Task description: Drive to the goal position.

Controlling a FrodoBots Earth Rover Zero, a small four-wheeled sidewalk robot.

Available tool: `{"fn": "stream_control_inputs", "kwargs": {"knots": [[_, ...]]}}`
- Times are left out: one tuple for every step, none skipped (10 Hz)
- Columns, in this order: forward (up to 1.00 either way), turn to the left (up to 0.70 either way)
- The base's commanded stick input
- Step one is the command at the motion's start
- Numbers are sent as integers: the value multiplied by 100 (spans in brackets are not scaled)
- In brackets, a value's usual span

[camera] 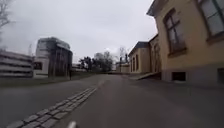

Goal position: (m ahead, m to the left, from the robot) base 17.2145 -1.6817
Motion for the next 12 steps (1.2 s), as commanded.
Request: {"fn": "stream_control_inputs", "kwargs": {"knots": [[100,1],[100,1],[100,1],[100,1],[100,1],[100,1],[100,1],[100,1],[100,1],[100,1],[100,1],[100,1]]}}
